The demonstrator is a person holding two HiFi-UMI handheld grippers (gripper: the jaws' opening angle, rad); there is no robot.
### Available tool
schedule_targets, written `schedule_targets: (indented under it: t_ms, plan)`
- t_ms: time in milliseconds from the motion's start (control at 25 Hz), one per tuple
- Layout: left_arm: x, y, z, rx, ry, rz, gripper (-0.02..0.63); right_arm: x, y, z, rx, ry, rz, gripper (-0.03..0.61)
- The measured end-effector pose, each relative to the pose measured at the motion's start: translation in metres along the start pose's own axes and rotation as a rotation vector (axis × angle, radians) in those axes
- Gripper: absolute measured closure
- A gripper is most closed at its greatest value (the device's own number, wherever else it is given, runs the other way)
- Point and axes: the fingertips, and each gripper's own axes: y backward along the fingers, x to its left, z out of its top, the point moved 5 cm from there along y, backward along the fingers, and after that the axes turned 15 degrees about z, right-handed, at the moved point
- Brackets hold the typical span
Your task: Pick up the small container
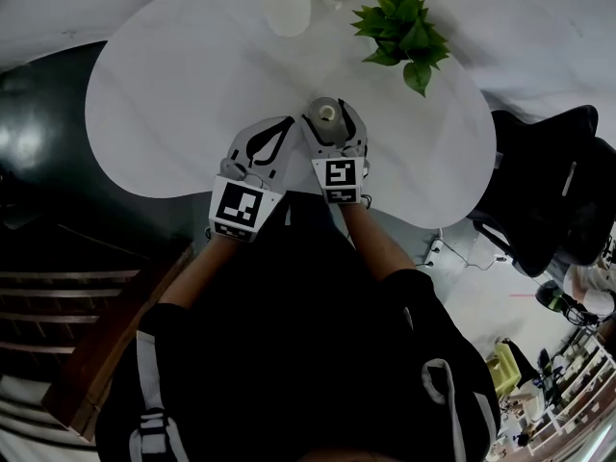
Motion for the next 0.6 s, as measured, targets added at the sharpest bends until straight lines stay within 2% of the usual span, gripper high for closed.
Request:
schedule_targets:
  t_ms: [320,600]
  plan:
    - [0.004,0.005,0.005,-0.025,0.001,0.010,0.606,0.005,0.014,0.045,-0.072,0.068,-0.001,0.236]
    - [0.009,0.005,0.018,-0.075,-0.007,0.026,0.606,0.009,0.039,0.100,-0.143,0.065,-0.054,0.236]
